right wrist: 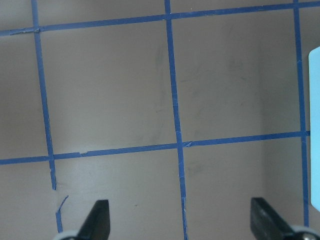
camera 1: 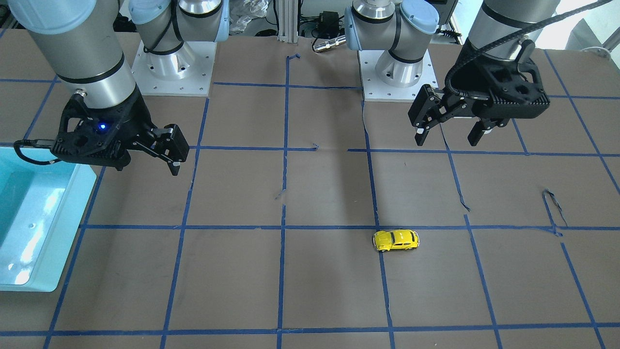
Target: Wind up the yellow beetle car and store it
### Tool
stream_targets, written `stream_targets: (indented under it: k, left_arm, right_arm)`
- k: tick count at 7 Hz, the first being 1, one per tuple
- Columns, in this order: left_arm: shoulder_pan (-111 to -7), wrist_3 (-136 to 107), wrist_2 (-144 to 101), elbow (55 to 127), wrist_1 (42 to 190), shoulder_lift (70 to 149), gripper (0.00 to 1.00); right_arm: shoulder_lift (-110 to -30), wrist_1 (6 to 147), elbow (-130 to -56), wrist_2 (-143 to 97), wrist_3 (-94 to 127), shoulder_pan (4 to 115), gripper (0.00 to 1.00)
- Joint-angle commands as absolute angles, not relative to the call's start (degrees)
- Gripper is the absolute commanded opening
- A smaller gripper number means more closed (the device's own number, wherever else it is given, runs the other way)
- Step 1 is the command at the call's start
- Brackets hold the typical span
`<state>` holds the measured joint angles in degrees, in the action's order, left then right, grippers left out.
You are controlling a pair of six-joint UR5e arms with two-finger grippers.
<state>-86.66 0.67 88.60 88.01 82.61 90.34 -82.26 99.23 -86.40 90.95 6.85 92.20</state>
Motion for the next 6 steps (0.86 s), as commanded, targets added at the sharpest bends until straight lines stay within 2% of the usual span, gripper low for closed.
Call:
stream_targets:
  k: [1, 6]
  left_arm:
    - [-86.66, 0.70, 88.51, 88.07, 82.62, 90.35, 1.00]
    - [-86.66, 0.88, 88.77, 89.74, 82.62, 89.83, 1.00]
  right_arm:
    - [-82.27, 99.23, -86.40, 90.97, 6.86, 92.20, 1.00]
    - [-82.27, 99.23, -86.40, 90.97, 6.86, 92.20, 1.00]
